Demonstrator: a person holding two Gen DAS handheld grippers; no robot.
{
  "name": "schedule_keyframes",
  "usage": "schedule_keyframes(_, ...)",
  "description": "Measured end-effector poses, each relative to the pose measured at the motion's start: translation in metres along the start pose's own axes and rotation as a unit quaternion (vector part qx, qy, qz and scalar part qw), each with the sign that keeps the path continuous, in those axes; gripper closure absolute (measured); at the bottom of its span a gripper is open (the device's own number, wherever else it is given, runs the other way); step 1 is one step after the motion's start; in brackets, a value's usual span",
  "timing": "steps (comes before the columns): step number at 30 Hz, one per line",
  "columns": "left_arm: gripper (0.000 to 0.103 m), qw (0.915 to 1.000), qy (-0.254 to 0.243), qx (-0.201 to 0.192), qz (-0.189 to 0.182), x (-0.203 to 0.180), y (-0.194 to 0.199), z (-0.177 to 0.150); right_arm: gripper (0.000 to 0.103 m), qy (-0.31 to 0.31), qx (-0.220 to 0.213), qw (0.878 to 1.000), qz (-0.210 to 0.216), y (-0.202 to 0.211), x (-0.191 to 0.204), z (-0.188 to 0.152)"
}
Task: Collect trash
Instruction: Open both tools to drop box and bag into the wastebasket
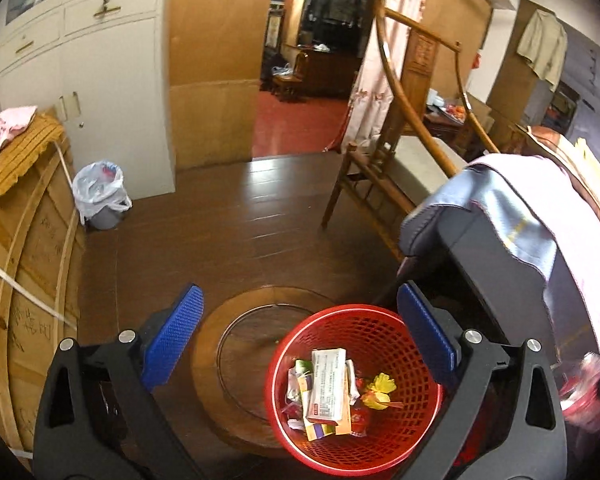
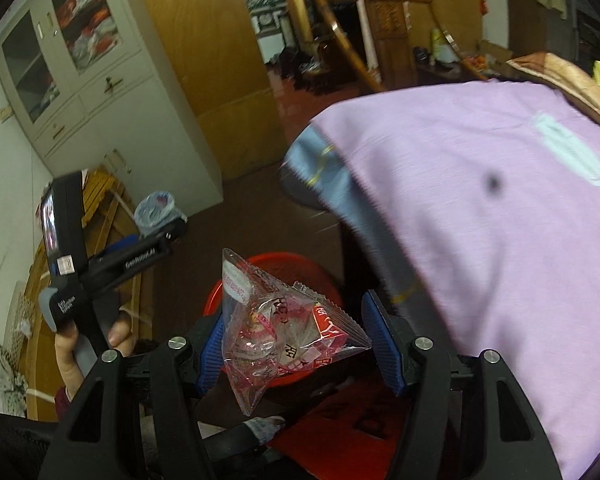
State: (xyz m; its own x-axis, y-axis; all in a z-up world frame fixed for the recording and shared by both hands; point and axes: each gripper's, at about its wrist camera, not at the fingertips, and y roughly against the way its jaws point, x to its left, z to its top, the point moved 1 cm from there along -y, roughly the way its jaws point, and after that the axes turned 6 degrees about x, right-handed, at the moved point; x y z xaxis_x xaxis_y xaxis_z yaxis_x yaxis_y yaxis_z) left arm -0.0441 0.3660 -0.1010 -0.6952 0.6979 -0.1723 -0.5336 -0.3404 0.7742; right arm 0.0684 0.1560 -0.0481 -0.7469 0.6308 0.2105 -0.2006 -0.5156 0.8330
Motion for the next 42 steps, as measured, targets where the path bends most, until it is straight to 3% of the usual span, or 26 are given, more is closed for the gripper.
schedule_keyframes(8, 0.008, 0.9991, 0.031, 0.025, 0.009, 0.023, -0.018, 0.003, 0.039, 0.021, 0.052, 0.998, 0.020, -0.057, 0.026, 0.016)
schedule_keyframes(10, 0.008, 0.9987, 0.040, 0.030, 0.010, 0.027, -0.021, 0.003, 0.031, 0.021, 0.061, 0.998, 0.019, -0.069, 0.029, 0.020)
schedule_keyframes(14, 0.007, 0.9976, 0.058, 0.038, 0.013, 0.036, -0.027, 0.002, 0.029, 0.013, 0.074, 0.997, 0.024, -0.085, 0.031, 0.027)
schedule_keyframes(20, 0.007, 0.9965, 0.071, 0.041, 0.013, 0.043, -0.030, 0.002, 0.022, 0.010, 0.075, 0.997, 0.022, -0.089, 0.034, 0.029)
schedule_keyframes(33, 0.007, 0.9981, 0.044, 0.037, 0.021, 0.031, -0.027, 0.000, 0.010, 0.003, 0.073, 0.997, 0.026, -0.089, 0.032, 0.031)
schedule_keyframes(42, 0.007, 0.9983, 0.040, 0.038, 0.022, 0.028, -0.024, 0.000, 0.010, 0.004, 0.055, 0.998, 0.017, -0.076, 0.029, 0.032)
